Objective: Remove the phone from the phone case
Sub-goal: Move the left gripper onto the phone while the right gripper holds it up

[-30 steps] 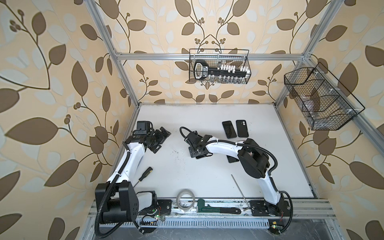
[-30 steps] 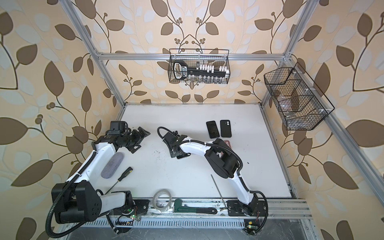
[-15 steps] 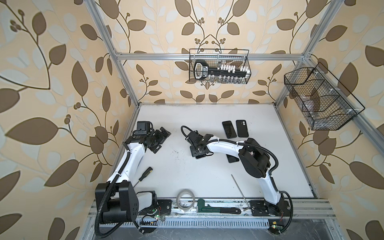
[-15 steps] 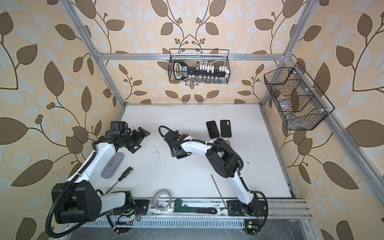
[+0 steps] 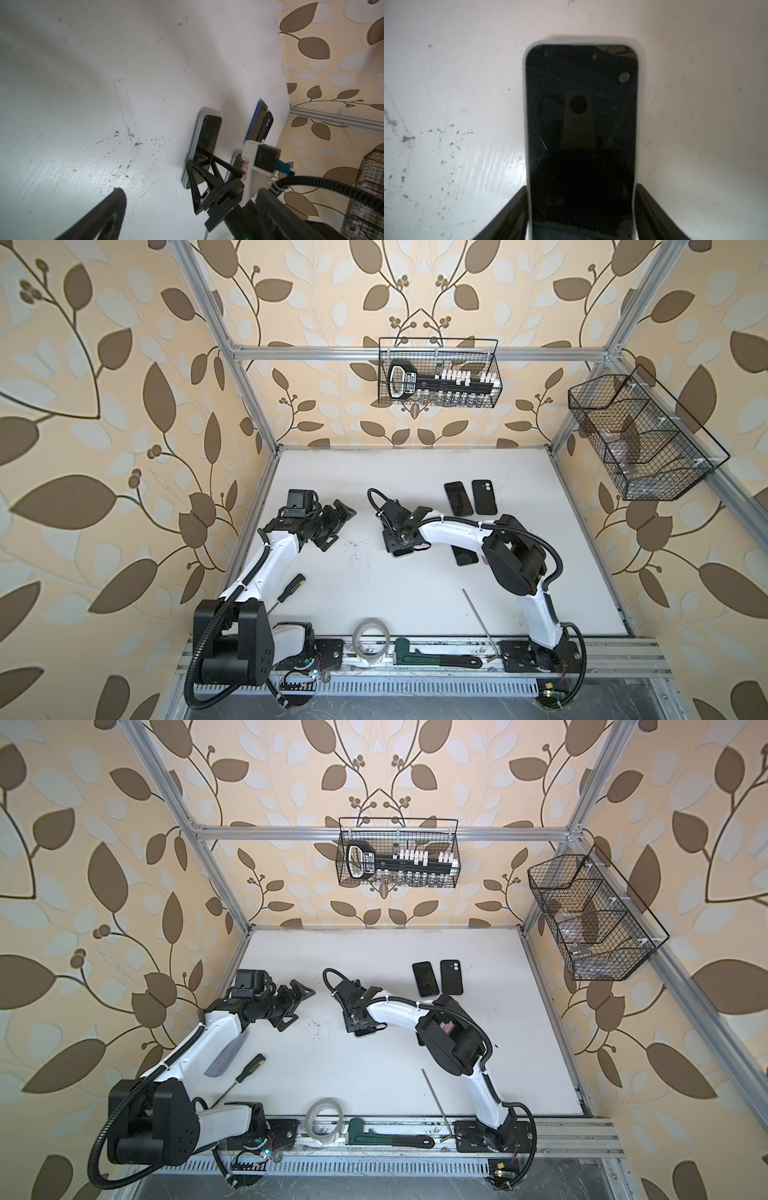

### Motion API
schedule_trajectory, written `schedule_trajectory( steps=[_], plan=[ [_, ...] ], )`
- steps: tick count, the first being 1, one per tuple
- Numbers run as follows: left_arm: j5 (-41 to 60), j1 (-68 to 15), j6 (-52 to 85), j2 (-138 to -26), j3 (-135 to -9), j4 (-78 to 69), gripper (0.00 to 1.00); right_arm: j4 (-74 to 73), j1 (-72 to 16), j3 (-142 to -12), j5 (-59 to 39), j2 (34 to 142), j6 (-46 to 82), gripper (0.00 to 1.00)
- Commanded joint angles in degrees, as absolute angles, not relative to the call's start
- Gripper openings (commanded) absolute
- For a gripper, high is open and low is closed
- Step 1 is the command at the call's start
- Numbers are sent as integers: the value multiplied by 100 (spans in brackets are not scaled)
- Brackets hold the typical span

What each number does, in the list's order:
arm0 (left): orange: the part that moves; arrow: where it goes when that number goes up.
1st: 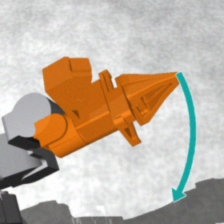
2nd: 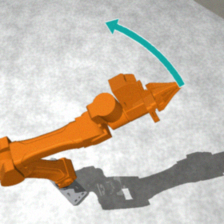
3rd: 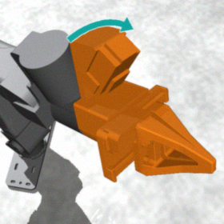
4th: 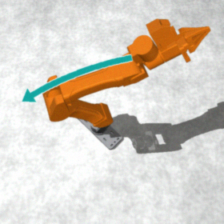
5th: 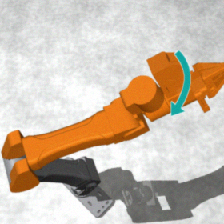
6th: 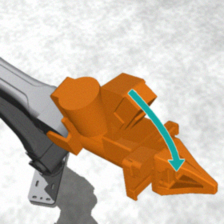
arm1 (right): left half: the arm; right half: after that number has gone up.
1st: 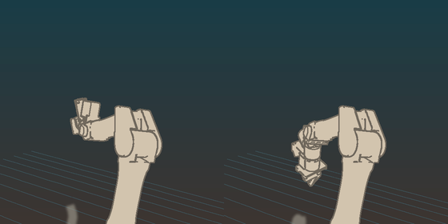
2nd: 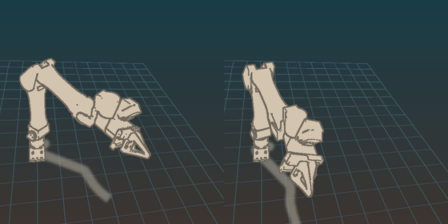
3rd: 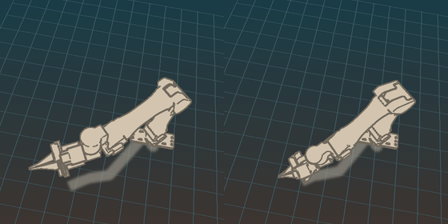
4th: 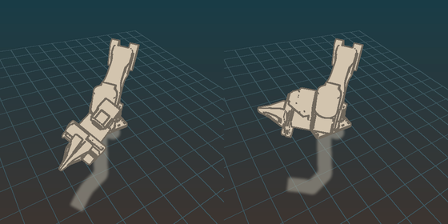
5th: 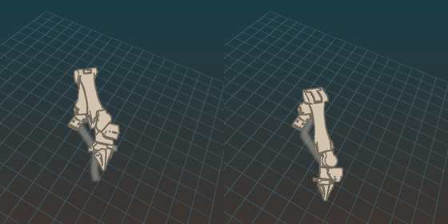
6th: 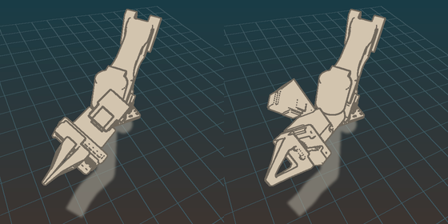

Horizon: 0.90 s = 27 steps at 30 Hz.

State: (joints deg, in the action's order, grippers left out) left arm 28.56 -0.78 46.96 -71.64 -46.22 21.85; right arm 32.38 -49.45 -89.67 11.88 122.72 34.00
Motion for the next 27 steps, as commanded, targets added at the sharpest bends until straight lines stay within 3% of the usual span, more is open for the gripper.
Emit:
schedule_trajectory(
  steps=[1, 27],
  plan=[
    [3125, -246, 4841, -7312, -4537, 1710, 99, 3056, -4882, -8805, 1034, 11923, 3372, 63],
    [3225, -1303, 5133, -8573, -4528, 492, 93, 2509, -4651, -8105, 574, 11254, 3375, 59]
  ],
)
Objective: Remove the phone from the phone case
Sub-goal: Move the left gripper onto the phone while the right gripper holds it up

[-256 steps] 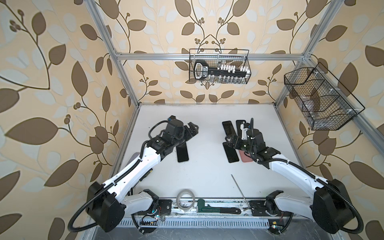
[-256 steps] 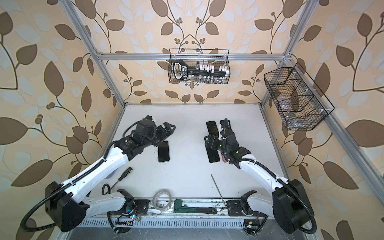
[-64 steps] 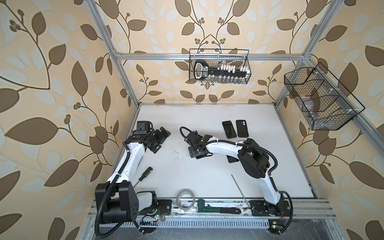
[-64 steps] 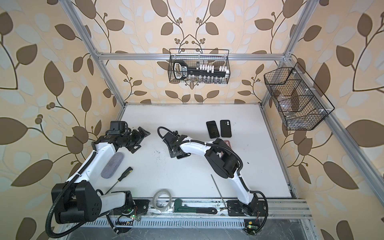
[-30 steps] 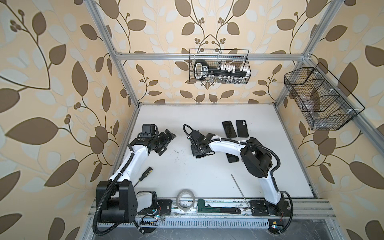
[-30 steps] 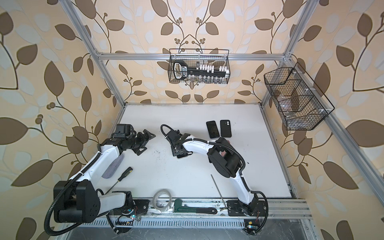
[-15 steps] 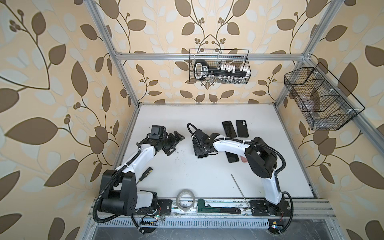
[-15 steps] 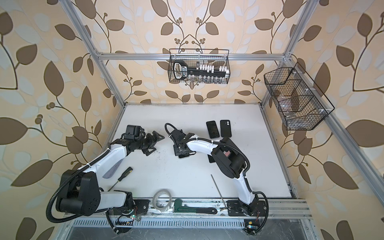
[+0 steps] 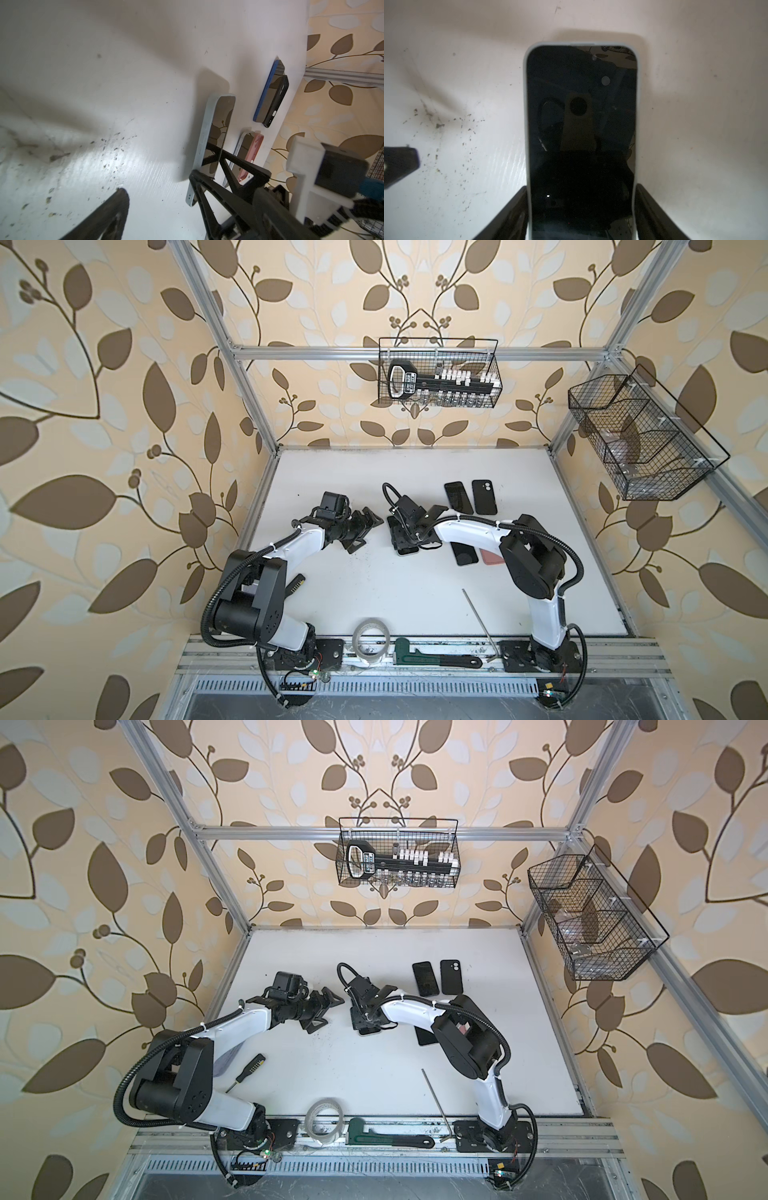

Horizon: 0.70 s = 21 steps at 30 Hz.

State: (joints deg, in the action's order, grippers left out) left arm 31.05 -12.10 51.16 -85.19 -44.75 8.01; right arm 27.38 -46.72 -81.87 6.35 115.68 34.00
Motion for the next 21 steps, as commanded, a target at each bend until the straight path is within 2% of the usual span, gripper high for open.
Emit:
schedule_trajectory(
  steps=[1, 7, 11, 21],
  plan=[
    [3242, -1325, 5133, -8599, -4535, 446, 92, 2498, -4649, -8091, 563, 11226, 3370, 59],
    [3318, -1489, 5133, -8735, -4605, 251, 86, 2458, -4623, -8060, 467, 11071, 3385, 59],
    [3348, -1555, 5133, -8753, -4624, 139, 78, 2435, -4610, -8051, 357, 11023, 3376, 59],
    [3401, -1626, 5133, -8746, -4641, -117, 69, 2362, -4632, -8003, 116, 10908, 3392, 58]
  ],
)
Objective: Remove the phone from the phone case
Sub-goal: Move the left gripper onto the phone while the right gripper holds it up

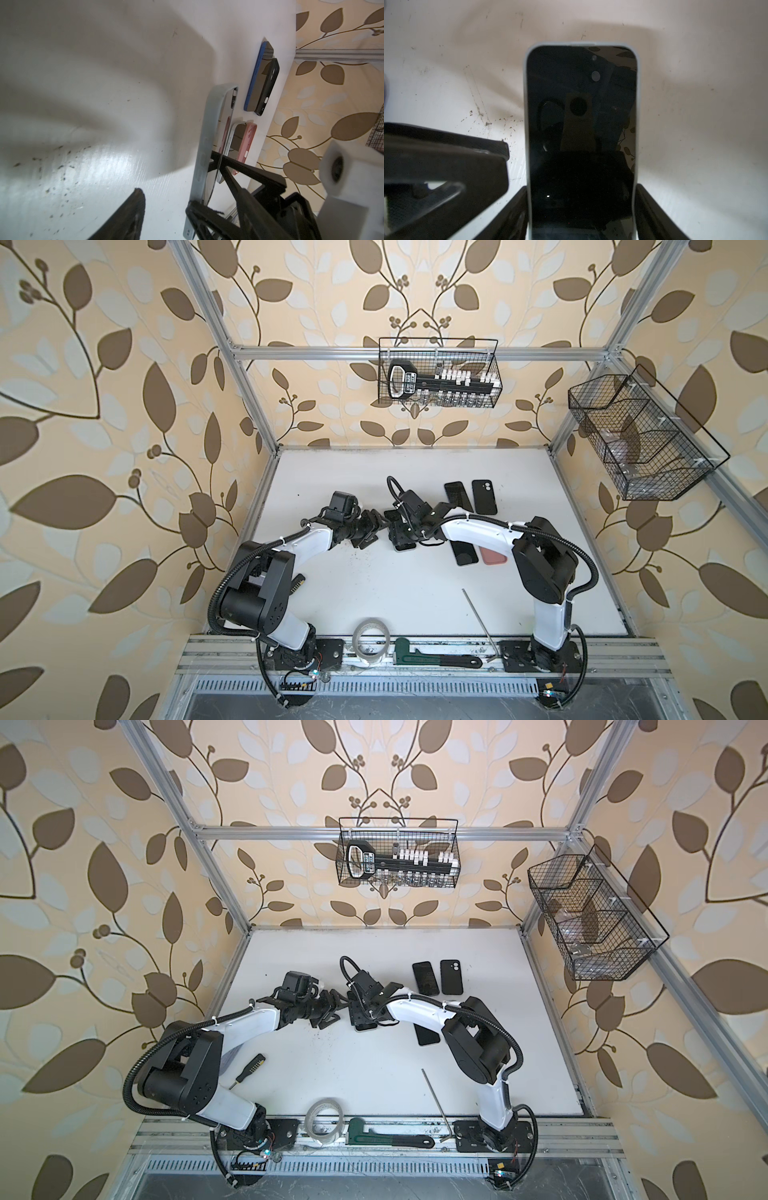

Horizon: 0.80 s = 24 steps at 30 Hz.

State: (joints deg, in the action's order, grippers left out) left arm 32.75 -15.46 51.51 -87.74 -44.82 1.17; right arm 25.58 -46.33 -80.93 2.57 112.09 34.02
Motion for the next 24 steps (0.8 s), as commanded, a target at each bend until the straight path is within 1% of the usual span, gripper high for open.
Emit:
schedule_trajectory(
  steps=[1, 6, 8, 12, 17, 24],
  plan=[
    [3417, -1630, 5133, -8751, -4642, -154, 68, 2341, -4640, -7995, 65, 10894, 3408, 58],
    [3445, -1652, 5133, -8768, -4649, -285, 63, 2300, -4675, -7943, -14, 10782, 3434, 57],
    [3462, -1661, 5133, -8771, -4649, -340, 58, 2255, -4682, -7898, -91, 10734, 3452, 57],
    [3480, -1679, 5133, -8797, -4658, -437, 53, 2194, -4704, -7858, -189, 10657, 3489, 57],
    [3489, -1687, 5133, -8847, -4671, -523, 50, 2138, -4755, -7848, -341, 10600, 3506, 56],
    [3507, -1688, 5133, -8856, -4676, -597, 37, 2073, -4763, -7822, -439, 10566, 3515, 56]
  ],
)
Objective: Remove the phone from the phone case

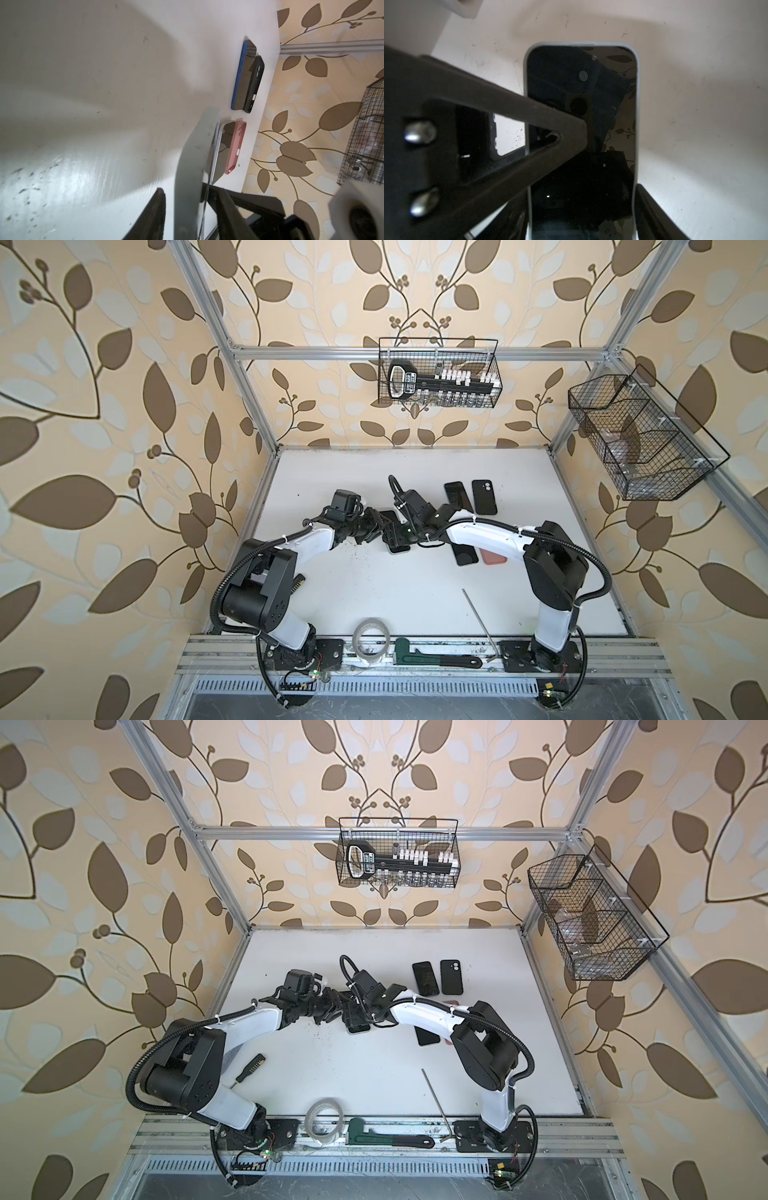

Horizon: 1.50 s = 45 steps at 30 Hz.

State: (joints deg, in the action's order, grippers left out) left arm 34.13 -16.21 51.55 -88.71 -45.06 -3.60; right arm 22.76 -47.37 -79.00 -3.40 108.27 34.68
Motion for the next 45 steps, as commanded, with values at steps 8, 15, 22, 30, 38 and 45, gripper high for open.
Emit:
schedule_trajectory(
  steps=[8, 15, 22, 30, 38, 45],
  plan=[
    [3498, -1687, 5133, -8798, -4667, -595, 26, 2013, -4715, -7807, -542, 10603, 3541, 55],
    [3498, -1688, 5133, -8798, -4668, -632, 12, 1969, -4683, -7793, -623, 10609, 3551, 55],
    [3507, -1688, 5339, -8781, -4667, -703, 0, 1925, -4667, -7754, -677, 10583, 3568, 57],
    [3472, -1688, 5405, -8741, -4672, -756, 0, 1910, -4631, -7599, -602, 10248, 3503, 61],
    [3279, -1688, 5549, -8483, -4642, -936, 0, 1714, -4438, -7201, -782, 9573, 3488, 67],
    [2885, -1688, 5898, -7847, -4518, -1458, 0, 604, -4008, -6202, -1926, 9007, 3996, 72]
  ],
)
